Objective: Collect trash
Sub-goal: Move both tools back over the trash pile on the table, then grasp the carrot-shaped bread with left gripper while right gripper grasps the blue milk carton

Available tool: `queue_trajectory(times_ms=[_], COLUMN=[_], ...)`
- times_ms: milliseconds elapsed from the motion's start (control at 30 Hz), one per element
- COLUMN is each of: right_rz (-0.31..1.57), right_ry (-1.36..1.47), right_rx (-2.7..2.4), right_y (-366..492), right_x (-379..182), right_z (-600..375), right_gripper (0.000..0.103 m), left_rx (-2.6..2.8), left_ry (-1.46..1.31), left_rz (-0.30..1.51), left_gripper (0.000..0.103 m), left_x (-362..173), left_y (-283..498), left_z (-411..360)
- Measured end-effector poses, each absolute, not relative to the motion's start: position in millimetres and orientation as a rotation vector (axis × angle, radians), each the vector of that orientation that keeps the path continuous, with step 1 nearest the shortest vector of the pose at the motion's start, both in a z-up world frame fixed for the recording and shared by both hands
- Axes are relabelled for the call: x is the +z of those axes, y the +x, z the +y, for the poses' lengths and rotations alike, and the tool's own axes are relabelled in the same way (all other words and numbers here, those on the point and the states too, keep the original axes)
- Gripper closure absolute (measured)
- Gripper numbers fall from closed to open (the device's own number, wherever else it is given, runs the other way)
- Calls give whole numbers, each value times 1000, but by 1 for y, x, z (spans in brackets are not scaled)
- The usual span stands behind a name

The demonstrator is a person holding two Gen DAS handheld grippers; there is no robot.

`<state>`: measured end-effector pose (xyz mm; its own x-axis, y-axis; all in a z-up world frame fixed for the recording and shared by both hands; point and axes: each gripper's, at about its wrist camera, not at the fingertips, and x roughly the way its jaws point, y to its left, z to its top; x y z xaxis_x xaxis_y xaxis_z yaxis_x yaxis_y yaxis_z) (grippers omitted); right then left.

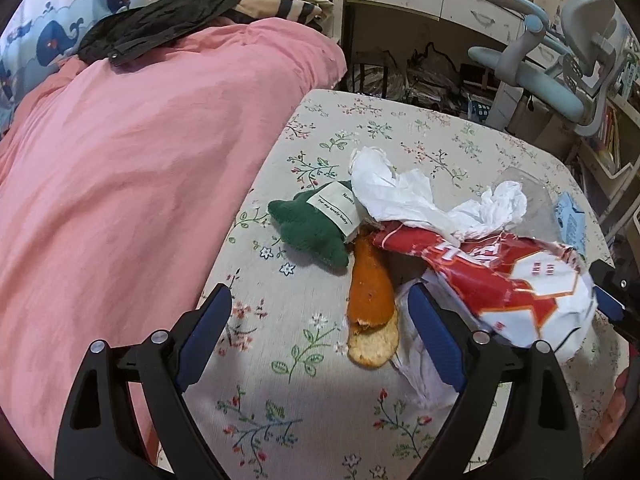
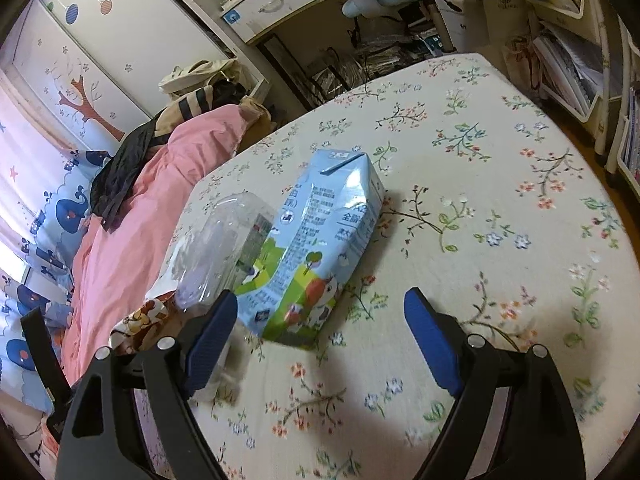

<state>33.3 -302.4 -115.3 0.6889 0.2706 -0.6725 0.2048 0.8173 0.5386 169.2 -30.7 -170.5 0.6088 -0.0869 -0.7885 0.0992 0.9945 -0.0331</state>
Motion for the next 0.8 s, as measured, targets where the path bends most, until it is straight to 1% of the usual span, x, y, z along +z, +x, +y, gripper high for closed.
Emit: queue_trajectory(times_ms=[267, 367, 400, 433, 467, 533, 567, 633, 700, 800], right_rz=[827, 829, 830, 832, 827, 815, 809, 803, 803, 808], right_ry=[654, 659, 662, 669, 682, 702, 697, 677, 648, 574], right_rx=[61, 72, 76, 83, 95, 107, 111, 116, 117, 103], right_y=[48, 52, 53, 53, 53, 51, 51, 49, 48, 40], right_x=[-122, -123, -124, -124, -125, -123, -121, -115, -110, -97], right_z=[-299, -298, -298, -297, -300, -303, -302, -300, -297, -293], right_gripper=[30, 37, 41, 51, 55, 63, 65, 70, 71, 71], left_rx=[-137, -152, -156, -160, -161, -178, -179, -199, -224, -234], left_ry=[33, 40, 42, 42, 41, 24, 22, 37, 51, 50], left_rz=[936, 943, 946, 949, 951, 964, 965, 970, 991, 1019], left_gripper=[17, 19, 23, 27, 29, 41, 43, 67, 79, 81], left_x=[-179, -182, -183, -183, -184, -186, -186, -185, -185, -181], left_y=[182, 186, 186, 188, 188, 191, 192, 190, 188, 183], left_z=[-35, -37, -37, -37, -37, -37, -37, -41, -43, -37])
